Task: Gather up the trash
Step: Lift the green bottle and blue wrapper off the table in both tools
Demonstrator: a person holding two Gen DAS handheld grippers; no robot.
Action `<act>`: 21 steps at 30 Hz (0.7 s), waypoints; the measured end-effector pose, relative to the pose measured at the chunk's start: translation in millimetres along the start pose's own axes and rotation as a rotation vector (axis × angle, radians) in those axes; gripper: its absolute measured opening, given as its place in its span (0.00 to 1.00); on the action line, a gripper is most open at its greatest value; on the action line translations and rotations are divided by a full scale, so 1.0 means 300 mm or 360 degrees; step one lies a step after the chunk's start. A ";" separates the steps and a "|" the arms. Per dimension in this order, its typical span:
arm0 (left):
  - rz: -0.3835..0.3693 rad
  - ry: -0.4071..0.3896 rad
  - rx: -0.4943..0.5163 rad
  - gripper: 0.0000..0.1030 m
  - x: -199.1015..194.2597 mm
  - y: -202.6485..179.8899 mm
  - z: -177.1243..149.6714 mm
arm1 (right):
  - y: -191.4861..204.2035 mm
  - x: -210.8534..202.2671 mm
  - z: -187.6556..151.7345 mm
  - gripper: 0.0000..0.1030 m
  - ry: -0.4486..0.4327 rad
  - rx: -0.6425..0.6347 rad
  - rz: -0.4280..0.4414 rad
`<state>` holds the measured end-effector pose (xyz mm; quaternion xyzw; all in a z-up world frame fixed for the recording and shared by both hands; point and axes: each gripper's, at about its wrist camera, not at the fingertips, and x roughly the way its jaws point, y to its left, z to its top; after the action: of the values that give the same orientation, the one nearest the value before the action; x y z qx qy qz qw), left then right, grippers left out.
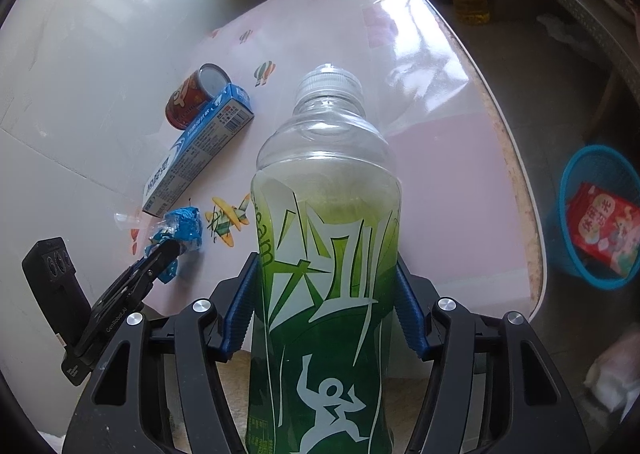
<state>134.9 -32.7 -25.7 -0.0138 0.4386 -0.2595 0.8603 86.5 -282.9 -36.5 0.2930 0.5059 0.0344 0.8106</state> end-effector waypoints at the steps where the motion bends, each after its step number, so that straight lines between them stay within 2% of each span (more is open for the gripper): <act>1: -0.0002 0.0001 -0.0007 0.23 -0.001 0.001 0.001 | -0.003 -0.002 -0.001 0.57 0.0000 0.0010 0.0011; 11: -0.0015 -0.0061 -0.0019 0.22 -0.051 -0.012 0.022 | -0.024 -0.040 -0.012 0.57 -0.0022 0.0065 0.0094; 21: -0.0047 -0.0086 -0.0013 0.22 -0.072 -0.036 0.029 | -0.027 -0.075 -0.025 0.57 -0.0048 0.0066 0.0116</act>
<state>126.4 -34.0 -1.4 -0.0309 0.4160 -0.2698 0.8678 67.4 -294.4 -25.0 0.3285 0.4833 0.0489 0.8100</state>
